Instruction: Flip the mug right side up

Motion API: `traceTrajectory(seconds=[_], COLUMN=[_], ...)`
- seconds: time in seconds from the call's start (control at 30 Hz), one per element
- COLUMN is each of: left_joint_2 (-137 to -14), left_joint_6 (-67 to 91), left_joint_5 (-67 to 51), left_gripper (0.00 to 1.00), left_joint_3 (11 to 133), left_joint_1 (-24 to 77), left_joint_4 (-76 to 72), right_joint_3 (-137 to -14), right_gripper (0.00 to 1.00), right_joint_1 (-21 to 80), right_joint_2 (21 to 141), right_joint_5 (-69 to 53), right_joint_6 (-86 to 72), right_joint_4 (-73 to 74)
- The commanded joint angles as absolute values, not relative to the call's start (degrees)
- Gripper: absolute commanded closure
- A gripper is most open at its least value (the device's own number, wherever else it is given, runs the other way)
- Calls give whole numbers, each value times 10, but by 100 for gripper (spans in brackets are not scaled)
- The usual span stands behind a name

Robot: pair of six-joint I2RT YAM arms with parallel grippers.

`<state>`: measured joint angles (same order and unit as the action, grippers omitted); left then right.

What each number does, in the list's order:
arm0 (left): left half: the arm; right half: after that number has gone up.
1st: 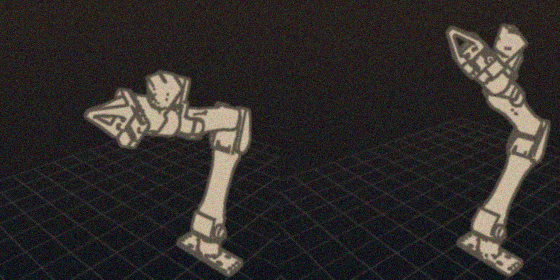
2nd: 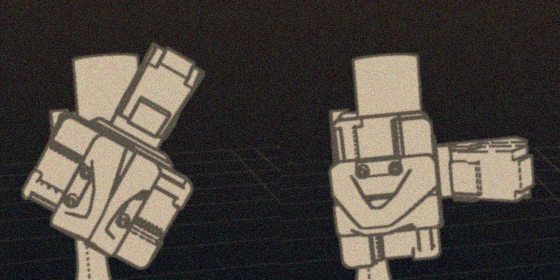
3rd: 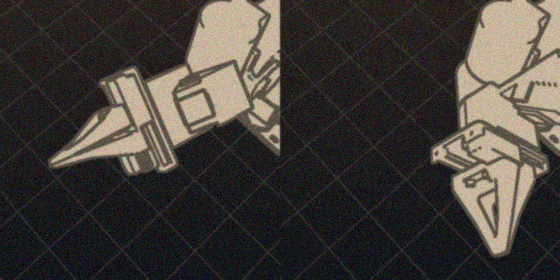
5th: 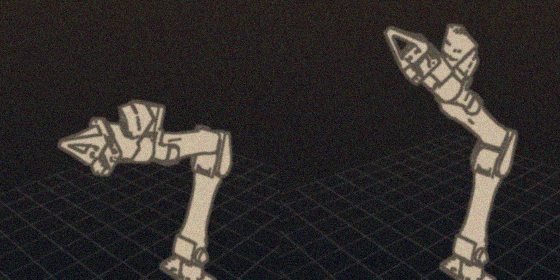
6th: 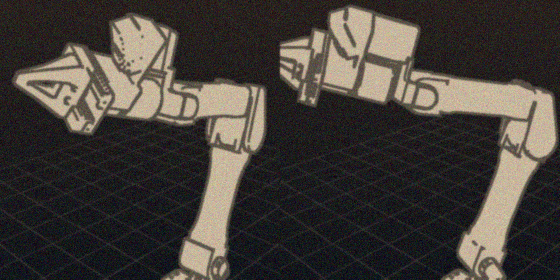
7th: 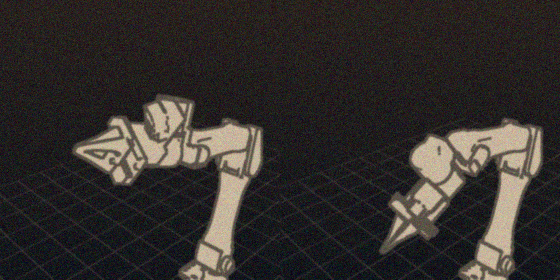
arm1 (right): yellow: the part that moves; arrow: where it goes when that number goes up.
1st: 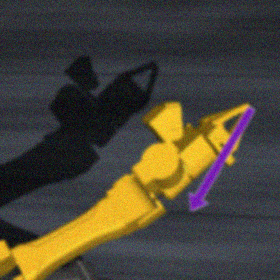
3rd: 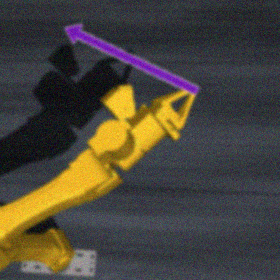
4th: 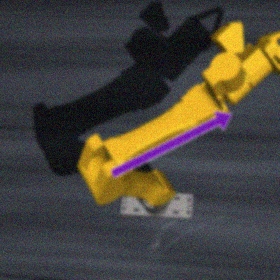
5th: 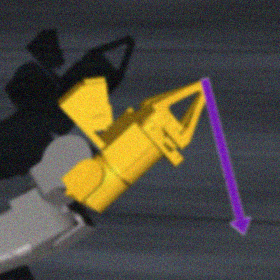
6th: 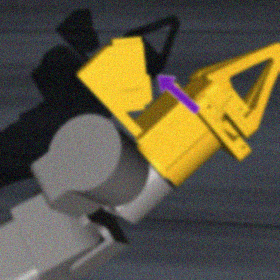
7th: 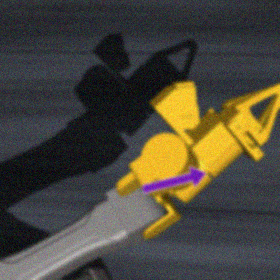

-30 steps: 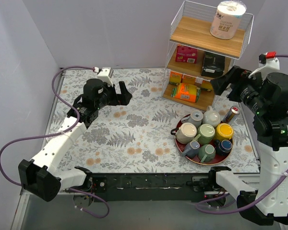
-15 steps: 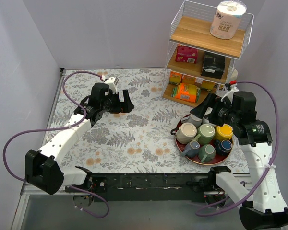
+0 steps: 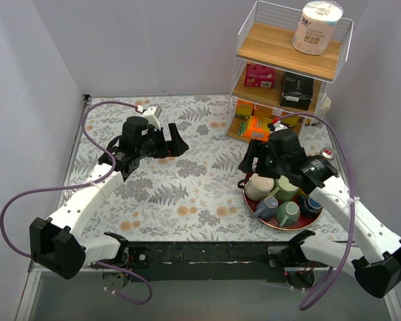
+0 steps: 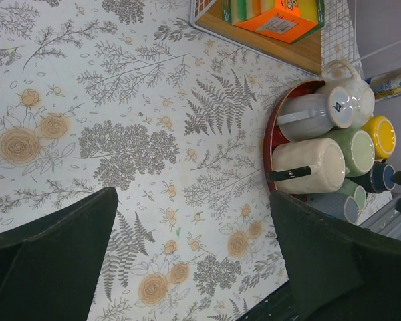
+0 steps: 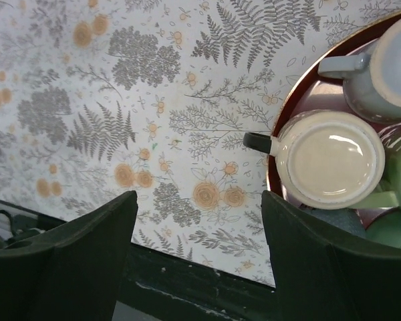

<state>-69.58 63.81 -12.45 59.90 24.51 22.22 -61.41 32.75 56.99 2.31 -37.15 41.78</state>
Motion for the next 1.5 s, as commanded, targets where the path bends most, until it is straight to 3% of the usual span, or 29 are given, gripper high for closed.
traceTrajectory(seconds=[0.0,0.1,0.27,0.4,0.57,0.97,1.47], left_joint_2=[-663,-656,-649,-653,-655,-642,-643], left_joint_6=[651,646,641,638,640,648,650], left_joint_5=[-118,-117,-111,-115,-123,-115,-94], left_gripper=[2,2,2,2,2,2,2], left_joint_3=[592,593,596,600,605,591,588], left_joint_1=[245,246,245,246,245,245,246], left_joint_4=[218,221,226,227,226,224,227], right_joint_3=[-654,-646,-594,-576,-634,-693,-659], right_gripper=[18,16,8,2,4,11,16], right_joint_1=[393,400,400,381,363,317,314], right_joint_2=[615,625,590,588,656,777,860], right_joint_5=[138,127,-17,-46,-125,-162,-117], right_joint_6=[-334,-217,67,151,241,356,405], right_joint_4=[384,331,234,220,310,480,472])
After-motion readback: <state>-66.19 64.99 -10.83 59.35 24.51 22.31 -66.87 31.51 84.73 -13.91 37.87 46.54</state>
